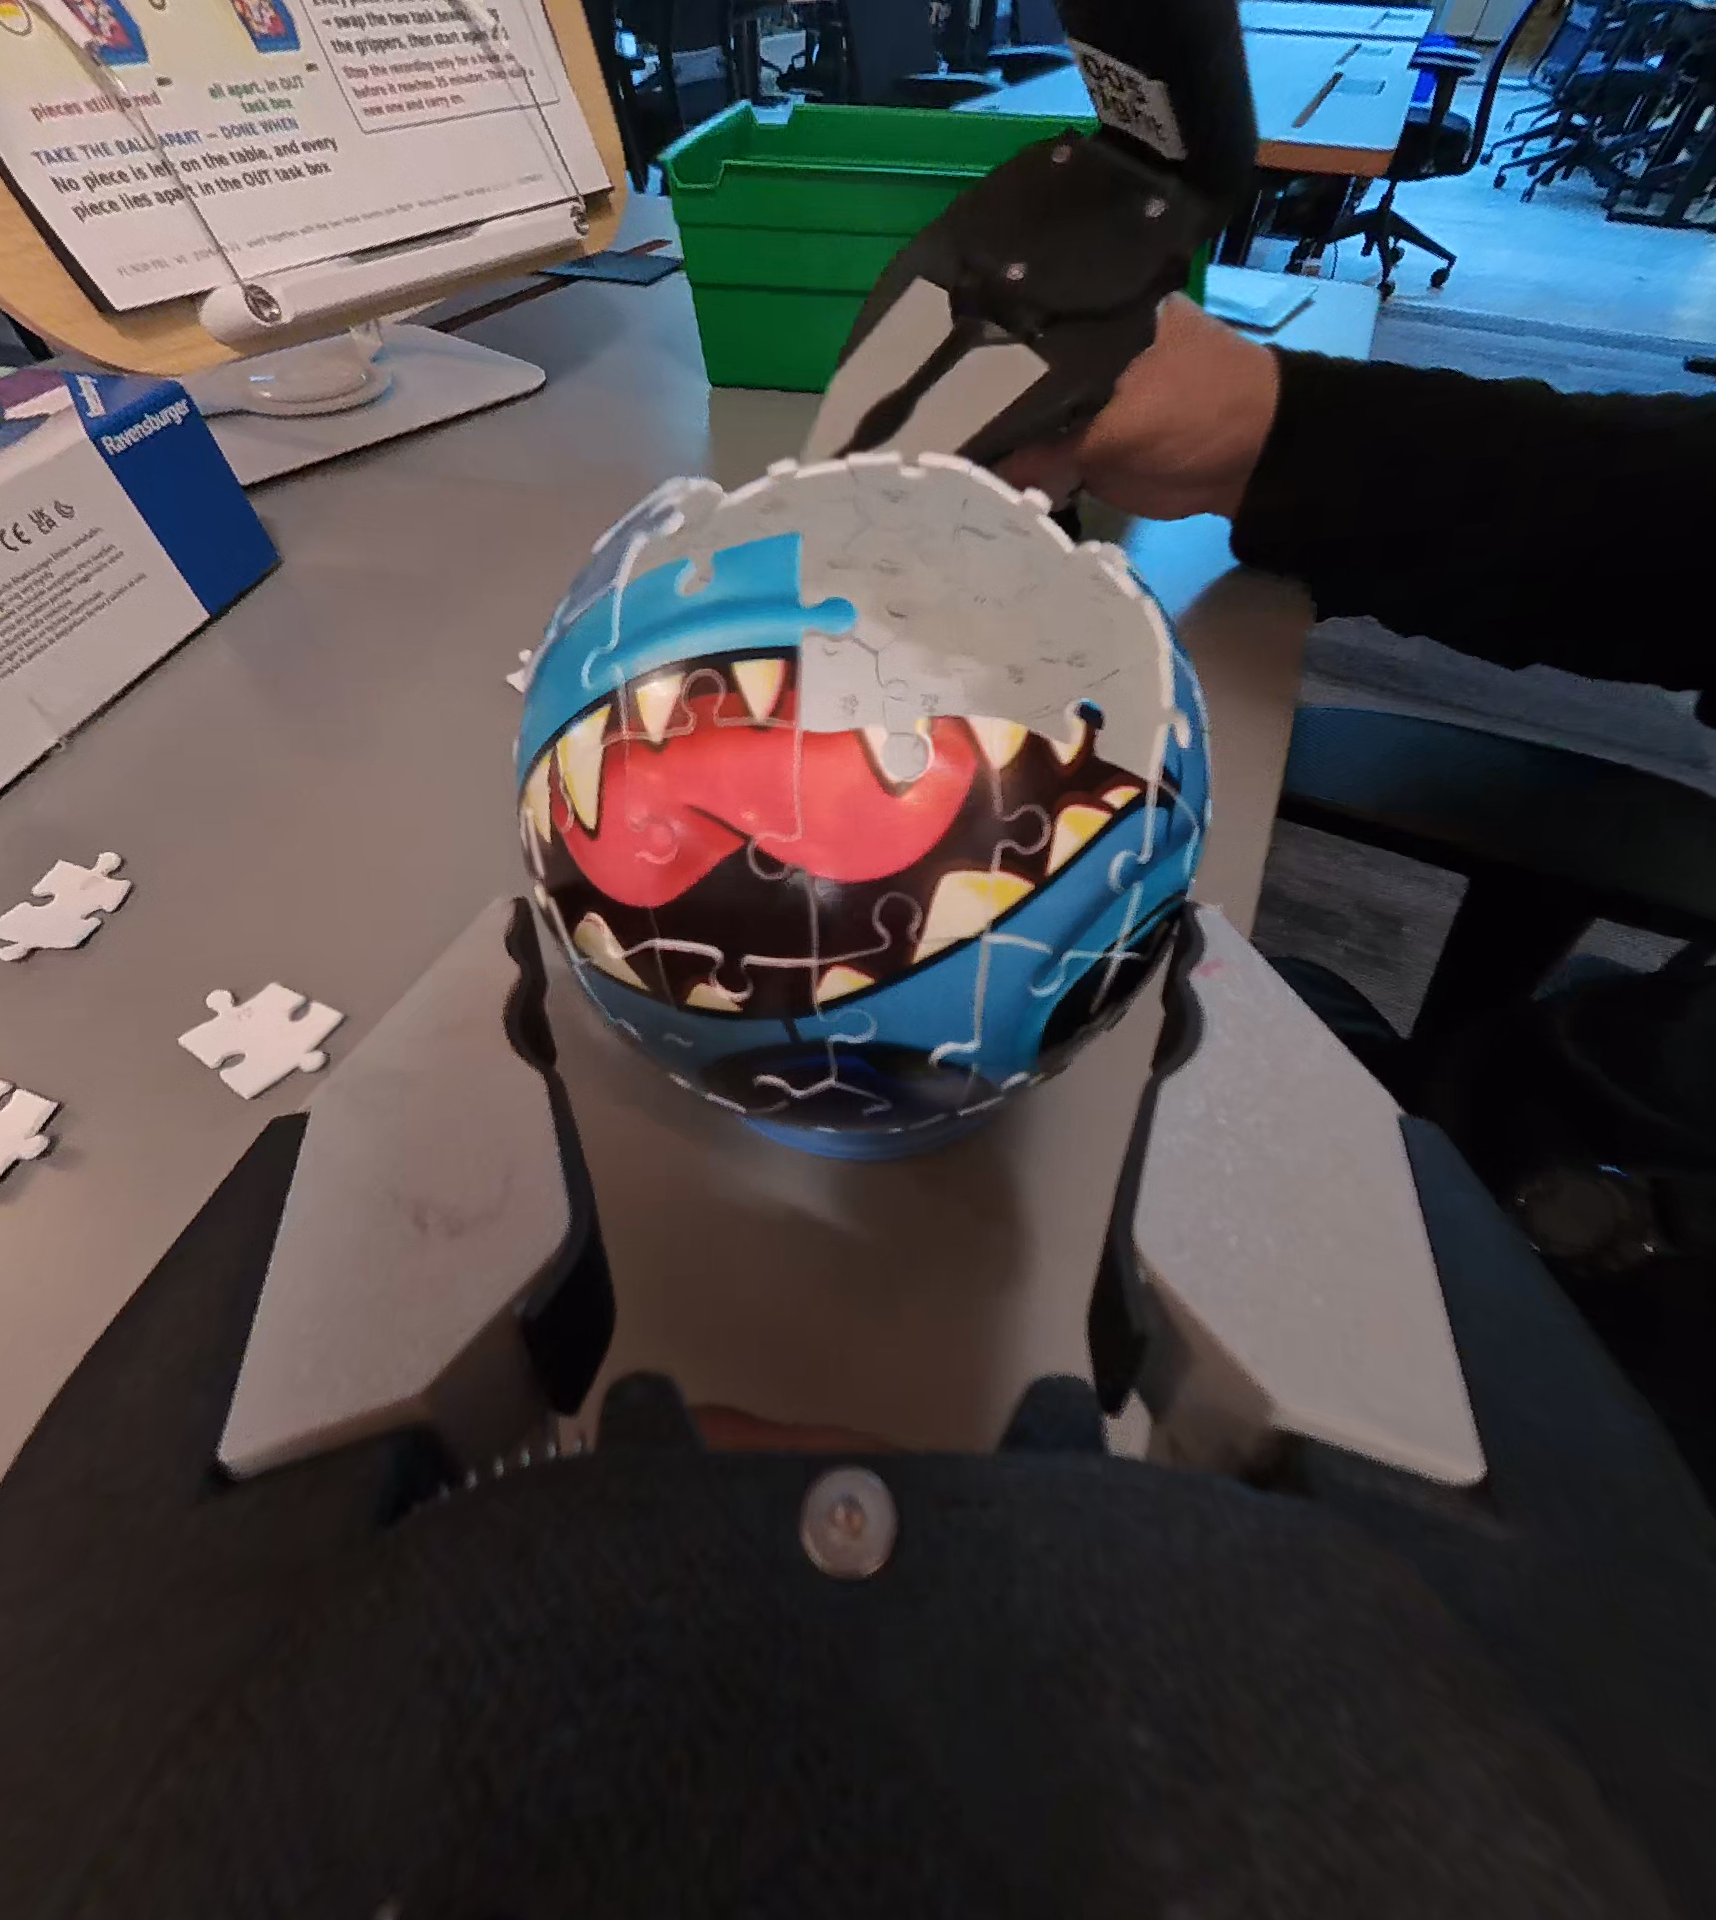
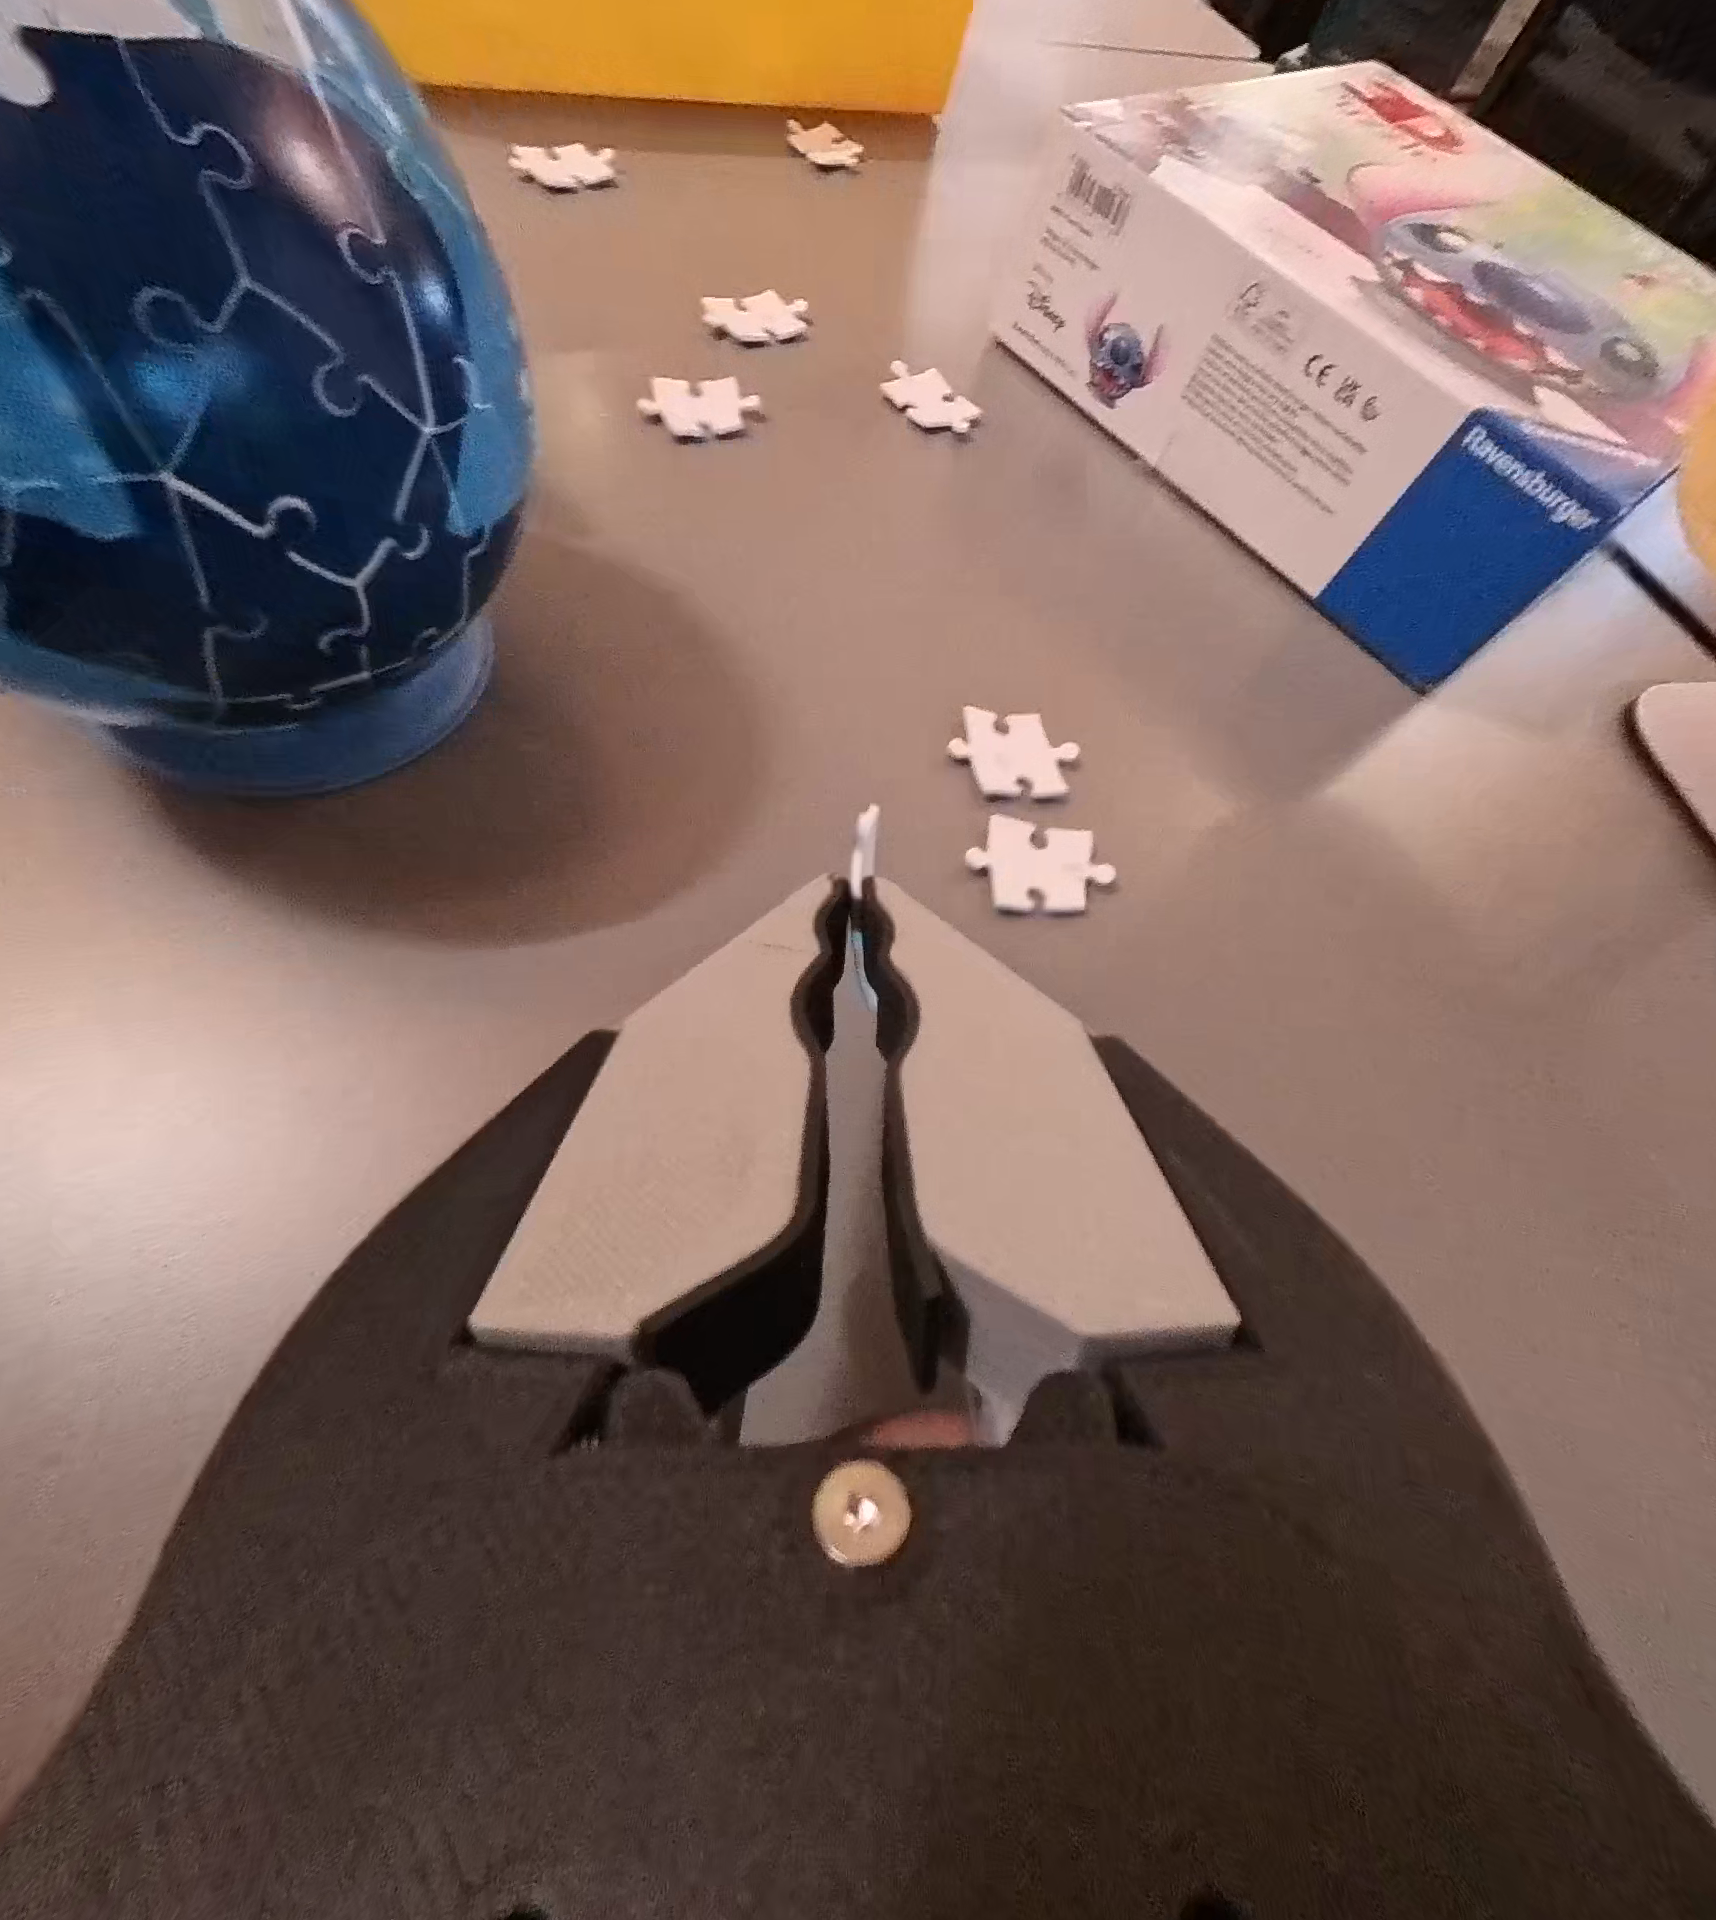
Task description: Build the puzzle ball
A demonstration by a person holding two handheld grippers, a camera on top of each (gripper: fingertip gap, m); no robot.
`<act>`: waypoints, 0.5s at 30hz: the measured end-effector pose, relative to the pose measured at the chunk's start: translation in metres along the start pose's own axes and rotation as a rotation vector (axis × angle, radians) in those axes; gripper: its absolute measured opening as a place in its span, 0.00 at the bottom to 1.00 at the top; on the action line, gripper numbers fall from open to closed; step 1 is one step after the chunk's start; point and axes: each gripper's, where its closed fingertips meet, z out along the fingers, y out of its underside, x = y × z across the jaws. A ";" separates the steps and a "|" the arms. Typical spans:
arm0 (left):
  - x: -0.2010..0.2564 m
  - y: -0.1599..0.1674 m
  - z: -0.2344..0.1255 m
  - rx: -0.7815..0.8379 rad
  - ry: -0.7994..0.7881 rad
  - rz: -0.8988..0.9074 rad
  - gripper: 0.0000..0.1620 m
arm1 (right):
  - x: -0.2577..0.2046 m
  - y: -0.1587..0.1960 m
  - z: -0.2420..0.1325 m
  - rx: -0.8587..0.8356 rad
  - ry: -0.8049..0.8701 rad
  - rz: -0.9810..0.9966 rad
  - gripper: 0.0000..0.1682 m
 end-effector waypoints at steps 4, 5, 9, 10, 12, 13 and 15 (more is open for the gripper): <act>-0.005 0.006 0.005 -0.028 0.010 0.018 0.71 | 0.017 0.004 0.022 -0.060 0.032 -0.090 0.00; -0.004 0.006 0.004 -0.027 0.021 0.026 0.72 | 0.015 0.007 0.026 -0.073 0.028 -0.124 0.00; -0.002 0.005 -0.001 -0.013 0.042 0.105 0.72 | 0.001 0.010 0.028 -0.067 0.004 -0.242 0.00; -0.001 0.006 -0.001 -0.015 0.047 0.117 0.73 | -0.001 0.010 0.027 -0.056 0.006 -0.266 0.00; -0.001 0.006 0.002 -0.022 0.056 0.137 0.74 | -0.003 0.012 0.026 -0.064 0.003 -0.290 0.00; -0.003 0.006 0.004 -0.024 0.051 0.143 0.73 | -0.005 0.013 0.026 -0.065 -0.006 -0.299 0.00; -0.004 0.004 0.007 -0.019 0.048 0.150 0.73 | -0.009 0.014 0.026 -0.065 -0.031 -0.316 0.00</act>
